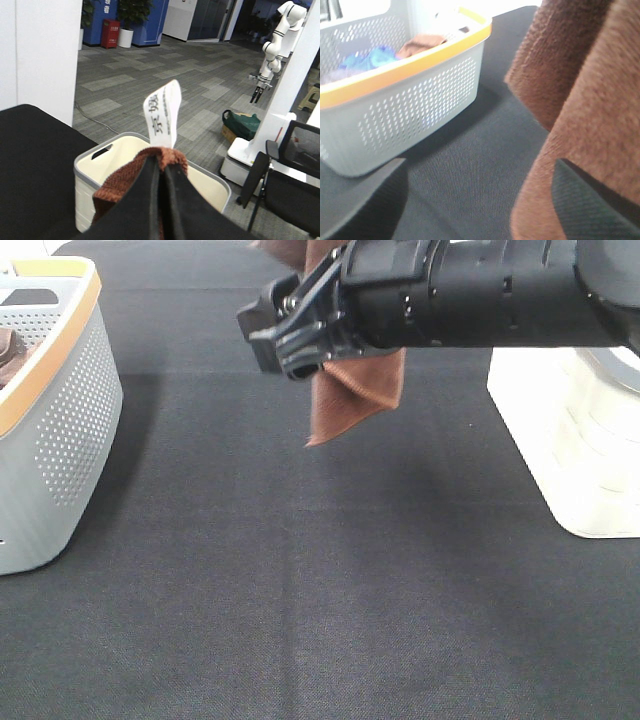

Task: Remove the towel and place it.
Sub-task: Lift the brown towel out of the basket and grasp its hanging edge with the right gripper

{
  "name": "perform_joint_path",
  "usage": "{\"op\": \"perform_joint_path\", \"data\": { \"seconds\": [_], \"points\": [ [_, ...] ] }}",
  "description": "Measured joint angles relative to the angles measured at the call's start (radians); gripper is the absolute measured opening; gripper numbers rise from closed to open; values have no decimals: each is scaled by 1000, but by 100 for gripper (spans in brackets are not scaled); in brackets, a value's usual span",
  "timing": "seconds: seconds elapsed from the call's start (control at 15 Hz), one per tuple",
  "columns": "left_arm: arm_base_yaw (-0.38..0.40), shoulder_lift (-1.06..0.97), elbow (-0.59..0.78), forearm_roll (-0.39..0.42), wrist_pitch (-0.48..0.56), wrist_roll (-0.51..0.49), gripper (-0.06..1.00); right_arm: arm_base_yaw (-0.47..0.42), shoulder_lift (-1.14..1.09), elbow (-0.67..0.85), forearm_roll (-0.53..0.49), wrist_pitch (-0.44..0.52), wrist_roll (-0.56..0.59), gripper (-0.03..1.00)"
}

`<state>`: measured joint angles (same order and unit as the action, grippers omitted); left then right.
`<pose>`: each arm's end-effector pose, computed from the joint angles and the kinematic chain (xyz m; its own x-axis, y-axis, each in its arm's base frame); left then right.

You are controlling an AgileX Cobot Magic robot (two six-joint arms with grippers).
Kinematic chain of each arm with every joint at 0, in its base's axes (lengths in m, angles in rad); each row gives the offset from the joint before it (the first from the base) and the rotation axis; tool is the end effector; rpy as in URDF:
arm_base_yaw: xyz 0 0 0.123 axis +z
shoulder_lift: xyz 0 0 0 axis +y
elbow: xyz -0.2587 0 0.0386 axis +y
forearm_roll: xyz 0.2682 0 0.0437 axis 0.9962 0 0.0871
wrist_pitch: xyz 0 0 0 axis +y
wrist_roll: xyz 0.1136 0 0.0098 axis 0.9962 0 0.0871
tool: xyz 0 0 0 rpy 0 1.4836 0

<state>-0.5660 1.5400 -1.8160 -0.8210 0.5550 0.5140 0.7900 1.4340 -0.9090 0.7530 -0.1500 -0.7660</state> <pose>0.2987 -0.2420 0.4940 -0.2137 -0.1090 -0.9708 0.7923 0.5620 -0.2375 0.2646 0.2506 0.2513 -0.2148 -0.2431 -0.9459 -0.6427 0.7645 -0.0505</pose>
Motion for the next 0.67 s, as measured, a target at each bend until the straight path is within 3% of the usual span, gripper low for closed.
{"op": "perform_joint_path", "data": {
  "seconds": [0.33,0.4,0.67],
  "points": [
    [0,-62,0,225,10,-155,0,0,0,5,54,-49,-1,77],
    [0,-62,0,225,10,-155,0,0,0,5,54,-49,-1,77],
    [0,-96,0,350,57,-228,0,0,0,5,138,-95,-67,77]
  ]
}}
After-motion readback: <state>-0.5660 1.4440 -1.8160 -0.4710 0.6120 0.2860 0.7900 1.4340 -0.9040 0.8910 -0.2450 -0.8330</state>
